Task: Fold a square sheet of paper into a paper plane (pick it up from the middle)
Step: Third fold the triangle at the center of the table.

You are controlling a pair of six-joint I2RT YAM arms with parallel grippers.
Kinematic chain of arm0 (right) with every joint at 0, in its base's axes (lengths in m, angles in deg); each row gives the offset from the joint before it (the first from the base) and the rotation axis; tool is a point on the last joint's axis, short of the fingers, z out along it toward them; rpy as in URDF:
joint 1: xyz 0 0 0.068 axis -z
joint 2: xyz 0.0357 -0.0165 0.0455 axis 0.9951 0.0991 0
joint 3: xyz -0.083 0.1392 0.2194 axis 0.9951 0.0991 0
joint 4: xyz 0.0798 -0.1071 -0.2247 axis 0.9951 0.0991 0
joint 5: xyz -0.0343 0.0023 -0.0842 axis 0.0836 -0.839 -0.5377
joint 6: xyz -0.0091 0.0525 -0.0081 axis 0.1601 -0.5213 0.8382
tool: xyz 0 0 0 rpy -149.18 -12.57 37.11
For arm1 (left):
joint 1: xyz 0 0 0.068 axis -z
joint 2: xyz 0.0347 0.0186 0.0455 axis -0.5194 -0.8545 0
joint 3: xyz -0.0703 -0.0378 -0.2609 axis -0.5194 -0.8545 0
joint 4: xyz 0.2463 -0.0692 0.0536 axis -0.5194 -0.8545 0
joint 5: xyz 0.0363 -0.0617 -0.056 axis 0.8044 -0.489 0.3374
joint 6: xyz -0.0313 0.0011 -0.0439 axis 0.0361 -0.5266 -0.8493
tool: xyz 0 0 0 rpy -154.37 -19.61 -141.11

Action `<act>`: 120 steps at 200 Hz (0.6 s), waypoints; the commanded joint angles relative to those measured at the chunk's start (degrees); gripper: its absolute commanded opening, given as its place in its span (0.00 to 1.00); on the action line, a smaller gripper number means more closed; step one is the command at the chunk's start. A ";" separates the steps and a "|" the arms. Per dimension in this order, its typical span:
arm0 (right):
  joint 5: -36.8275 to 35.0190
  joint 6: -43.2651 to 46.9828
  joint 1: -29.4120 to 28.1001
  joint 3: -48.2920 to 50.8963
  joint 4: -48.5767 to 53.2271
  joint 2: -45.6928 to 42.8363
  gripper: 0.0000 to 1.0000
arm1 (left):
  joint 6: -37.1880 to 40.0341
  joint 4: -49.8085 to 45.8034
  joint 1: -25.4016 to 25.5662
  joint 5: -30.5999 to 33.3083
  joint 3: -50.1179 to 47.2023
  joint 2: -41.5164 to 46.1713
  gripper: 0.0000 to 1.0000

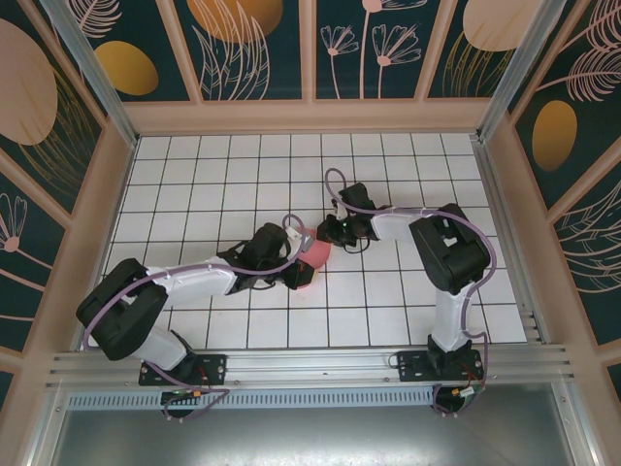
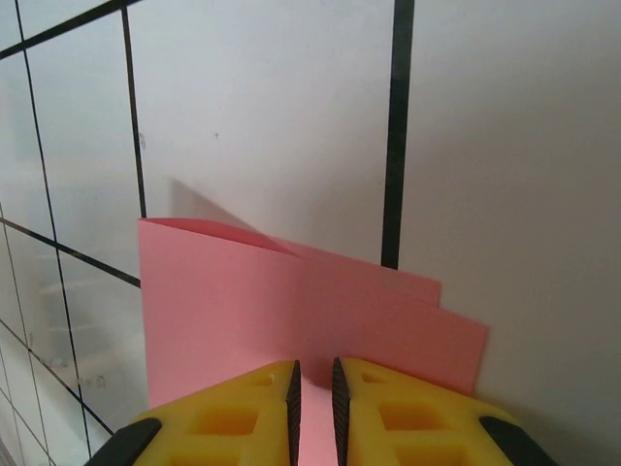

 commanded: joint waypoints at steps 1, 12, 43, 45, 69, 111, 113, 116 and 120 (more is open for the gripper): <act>-2.24 2.80 -0.26 -0.86 3.14 1.90 0.21 | -0.60 0.43 -0.63 -1.46 1.34 -1.74 0.00; -2.66 3.55 -1.51 -1.08 3.36 2.03 0.21 | -0.64 -0.09 -0.85 -1.33 1.83 -2.32 0.00; -4.60 6.63 -2.46 -2.32 5.32 2.94 0.20 | -0.30 -1.97 -1.54 -0.08 3.32 -3.48 0.00; -4.71 6.74 -2.55 -2.35 5.43 2.98 0.20 | -0.29 -2.04 -1.62 0.02 3.33 -3.45 0.00; -6.09 7.75 -2.79 -2.53 6.02 3.16 0.20 | -0.88 -2.42 -2.47 2.33 3.08 -3.22 0.00; -6.51 7.57 -2.77 -2.66 6.20 3.28 0.20 | -1.01 -4.35 -3.66 5.01 3.66 -4.61 0.00; -6.46 7.57 -2.73 -2.70 6.20 3.28 0.20 | -1.00 -4.47 -3.66 5.20 3.73 -4.69 0.00; -6.45 7.53 -2.72 -2.70 6.24 3.34 0.21 | -0.99 -4.59 -3.65 5.56 3.83 -4.87 0.00; -6.37 7.49 -2.76 -2.71 6.24 3.28 0.21 | -1.14 -4.75 -3.71 6.16 4.00 -5.07 0.00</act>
